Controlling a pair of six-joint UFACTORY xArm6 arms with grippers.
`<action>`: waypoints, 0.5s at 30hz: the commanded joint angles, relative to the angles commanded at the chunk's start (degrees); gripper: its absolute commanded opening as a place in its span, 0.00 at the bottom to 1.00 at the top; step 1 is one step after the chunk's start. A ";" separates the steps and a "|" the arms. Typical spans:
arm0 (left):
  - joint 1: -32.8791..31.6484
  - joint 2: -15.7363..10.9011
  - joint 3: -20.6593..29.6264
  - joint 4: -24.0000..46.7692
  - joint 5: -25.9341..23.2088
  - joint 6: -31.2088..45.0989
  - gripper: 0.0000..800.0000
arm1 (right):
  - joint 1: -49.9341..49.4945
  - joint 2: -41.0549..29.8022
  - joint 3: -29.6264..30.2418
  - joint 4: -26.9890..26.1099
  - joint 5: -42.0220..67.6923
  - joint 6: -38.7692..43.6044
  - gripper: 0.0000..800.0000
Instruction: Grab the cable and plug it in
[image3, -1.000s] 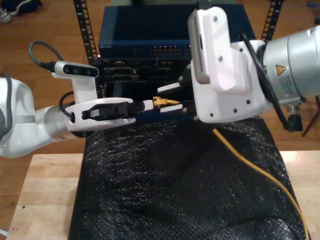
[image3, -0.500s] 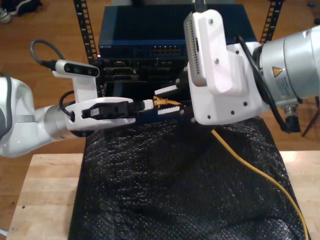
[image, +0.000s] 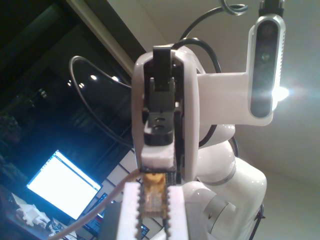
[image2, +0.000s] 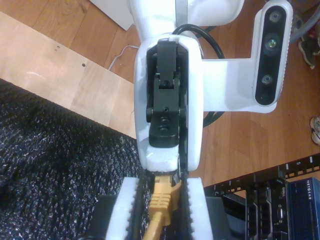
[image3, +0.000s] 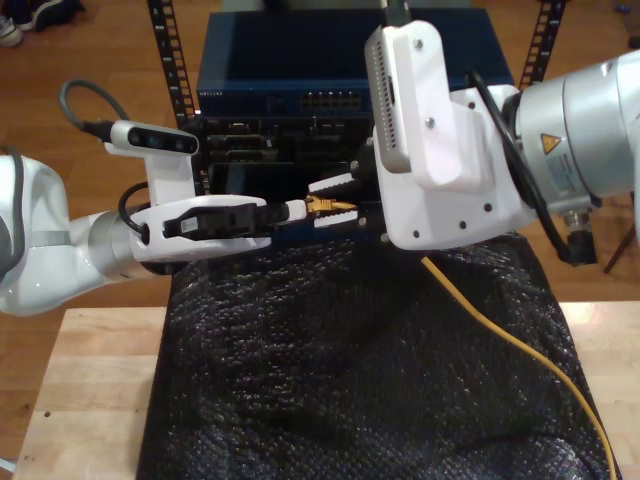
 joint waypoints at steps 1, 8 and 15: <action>0.00 0.00 0.00 0.00 0.00 0.00 0.03 | 0.00 0.00 0.00 0.00 0.00 0.00 0.24; 0.00 0.00 0.09 0.00 0.09 0.00 0.04 | 0.00 0.00 0.00 0.09 -0.09 0.00 0.15; 0.00 0.09 0.09 -0.09 1.05 0.09 0.09 | -0.09 0.00 0.18 2.02 -0.09 -0.09 0.01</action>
